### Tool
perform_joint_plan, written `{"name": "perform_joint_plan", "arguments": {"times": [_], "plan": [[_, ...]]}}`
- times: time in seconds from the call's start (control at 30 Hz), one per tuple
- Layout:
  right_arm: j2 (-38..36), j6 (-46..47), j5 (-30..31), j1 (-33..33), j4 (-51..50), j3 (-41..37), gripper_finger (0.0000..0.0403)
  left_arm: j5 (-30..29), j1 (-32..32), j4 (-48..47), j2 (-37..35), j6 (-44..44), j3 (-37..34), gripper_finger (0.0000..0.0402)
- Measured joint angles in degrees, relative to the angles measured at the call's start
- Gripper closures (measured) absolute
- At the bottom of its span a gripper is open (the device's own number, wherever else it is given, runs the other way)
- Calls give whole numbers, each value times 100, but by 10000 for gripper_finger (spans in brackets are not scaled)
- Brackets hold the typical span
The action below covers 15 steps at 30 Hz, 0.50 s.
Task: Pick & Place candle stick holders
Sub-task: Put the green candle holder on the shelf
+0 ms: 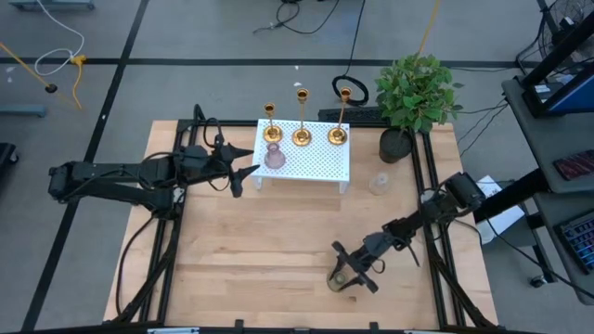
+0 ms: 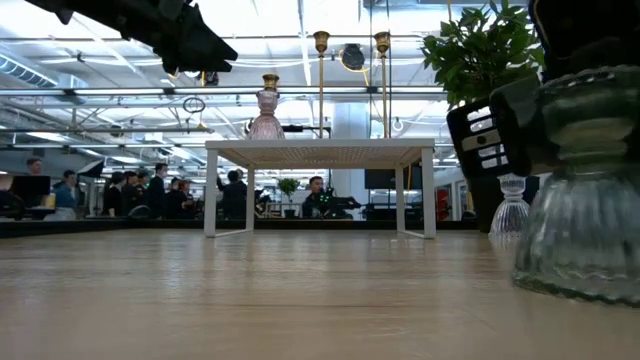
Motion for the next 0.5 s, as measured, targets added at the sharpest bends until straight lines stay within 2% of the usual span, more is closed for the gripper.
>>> {"name": "perform_joint_plan", "arguments": {"times": [0.17, 0.5], "plan": [[0, 50, 1, -152, 4, 0, 270, 0, 0, 0, 0, 28, 0, 169], [-68, -73, -12, -629, 888, -11, 270, 0, 0, 2, 0, 136, 0, 169]]}}
